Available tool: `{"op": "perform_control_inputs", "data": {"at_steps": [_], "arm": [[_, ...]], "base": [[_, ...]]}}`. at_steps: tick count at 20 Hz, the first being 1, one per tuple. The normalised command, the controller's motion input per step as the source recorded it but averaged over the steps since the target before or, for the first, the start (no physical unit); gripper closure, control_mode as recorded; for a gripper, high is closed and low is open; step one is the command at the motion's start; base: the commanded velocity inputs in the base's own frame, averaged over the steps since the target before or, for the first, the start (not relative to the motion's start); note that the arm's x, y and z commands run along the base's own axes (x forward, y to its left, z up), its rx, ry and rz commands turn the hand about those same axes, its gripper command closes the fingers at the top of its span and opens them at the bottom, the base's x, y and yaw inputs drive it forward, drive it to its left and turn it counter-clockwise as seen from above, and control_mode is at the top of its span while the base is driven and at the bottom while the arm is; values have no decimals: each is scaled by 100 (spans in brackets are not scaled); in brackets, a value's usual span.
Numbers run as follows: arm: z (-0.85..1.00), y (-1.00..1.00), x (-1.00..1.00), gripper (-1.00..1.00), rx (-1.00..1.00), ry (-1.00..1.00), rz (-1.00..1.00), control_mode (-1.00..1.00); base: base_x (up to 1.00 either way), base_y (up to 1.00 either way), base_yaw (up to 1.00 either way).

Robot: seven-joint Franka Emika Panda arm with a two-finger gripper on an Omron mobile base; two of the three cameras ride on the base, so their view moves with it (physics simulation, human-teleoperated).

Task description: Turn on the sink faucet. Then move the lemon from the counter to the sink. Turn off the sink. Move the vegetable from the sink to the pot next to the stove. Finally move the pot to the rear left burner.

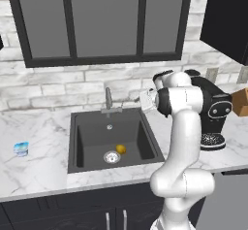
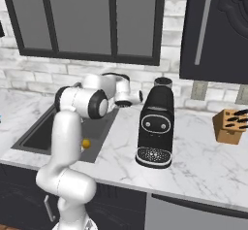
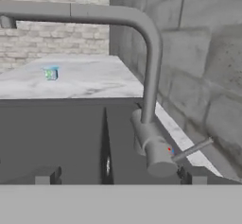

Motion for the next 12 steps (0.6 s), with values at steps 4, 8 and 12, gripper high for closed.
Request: {"op": "perform_control_inputs", "data": {"at_steps": [4, 8, 12], "arm": [[14, 3, -74, -100, 0, 0, -2, -100], [7, 8, -67, -100, 0, 0, -3, -100], [3, 12, -58, -100, 0, 0, -5, -100]], "base": [[0, 0, 0], [0, 0, 0], [0, 0, 0]]}}
